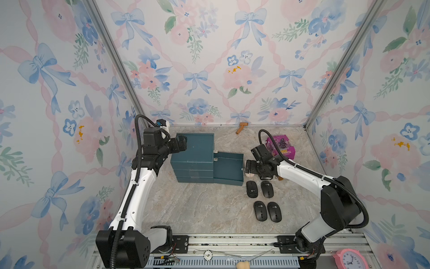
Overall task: Take the mice out of the drawer
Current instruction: Place the mouse at the center of the board, then close the drawer of the storage box.
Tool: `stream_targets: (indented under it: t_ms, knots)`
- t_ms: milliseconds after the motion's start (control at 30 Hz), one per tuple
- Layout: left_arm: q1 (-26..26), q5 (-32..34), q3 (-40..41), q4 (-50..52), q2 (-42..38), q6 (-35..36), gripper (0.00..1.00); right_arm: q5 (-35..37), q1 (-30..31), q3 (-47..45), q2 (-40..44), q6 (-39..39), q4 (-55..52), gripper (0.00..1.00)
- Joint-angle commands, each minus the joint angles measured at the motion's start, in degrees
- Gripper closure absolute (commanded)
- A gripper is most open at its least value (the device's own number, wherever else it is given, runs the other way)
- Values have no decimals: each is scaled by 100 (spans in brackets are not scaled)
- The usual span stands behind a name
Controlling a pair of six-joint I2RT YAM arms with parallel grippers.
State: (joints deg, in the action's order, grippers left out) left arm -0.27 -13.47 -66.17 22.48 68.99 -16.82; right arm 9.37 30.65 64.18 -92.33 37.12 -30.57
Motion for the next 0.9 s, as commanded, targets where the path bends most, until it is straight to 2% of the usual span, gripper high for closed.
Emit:
stream_targets:
  t_ms: [0, 533, 867]
  knots:
    - [42, -317, 87, 55, -44, -61, 2, -61, -110, 107, -124, -225, -118, 4]
    - [19, -1107, 129, 55, 240, -32, 2, -584, 14, 384, -873, -366, 371, 4]
    - [-225, -1166, 185, 55, 255, 65, 2, -753, 329, 721, -1279, -311, 490, 4]
